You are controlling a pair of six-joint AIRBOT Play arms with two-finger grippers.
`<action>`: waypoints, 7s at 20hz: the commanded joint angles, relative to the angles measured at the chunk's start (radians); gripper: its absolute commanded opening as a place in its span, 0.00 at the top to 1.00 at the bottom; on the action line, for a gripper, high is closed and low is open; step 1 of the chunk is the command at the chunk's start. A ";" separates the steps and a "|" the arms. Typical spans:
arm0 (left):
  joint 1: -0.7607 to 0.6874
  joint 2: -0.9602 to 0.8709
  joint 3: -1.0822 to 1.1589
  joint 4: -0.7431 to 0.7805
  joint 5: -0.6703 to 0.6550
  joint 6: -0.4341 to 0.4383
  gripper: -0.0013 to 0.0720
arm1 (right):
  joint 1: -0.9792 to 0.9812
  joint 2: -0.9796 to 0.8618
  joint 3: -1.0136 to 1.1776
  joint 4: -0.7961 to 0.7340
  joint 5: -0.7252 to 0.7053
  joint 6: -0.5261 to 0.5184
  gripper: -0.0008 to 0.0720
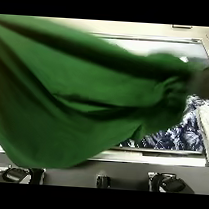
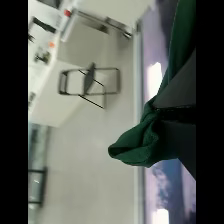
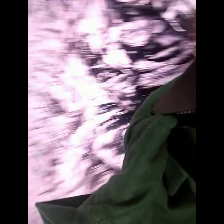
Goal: Fold the clothes and pants, and hang the long-sleeved shirts on hangers.
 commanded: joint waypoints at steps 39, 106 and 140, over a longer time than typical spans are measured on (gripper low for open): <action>0.370 -0.716 -0.747 -0.458 -0.404 0.268 0.38 | -0.524 -0.555 -0.683 0.523 -0.447 -0.294 0.03; 0.750 -0.750 -0.317 -0.333 -0.707 0.278 0.19 | -0.798 -0.616 -0.181 0.332 0.016 -0.173 0.13; 0.624 -0.800 -0.645 -0.555 -0.578 0.582 0.95 | -0.644 -0.393 -0.956 0.440 -0.358 -0.276 0.21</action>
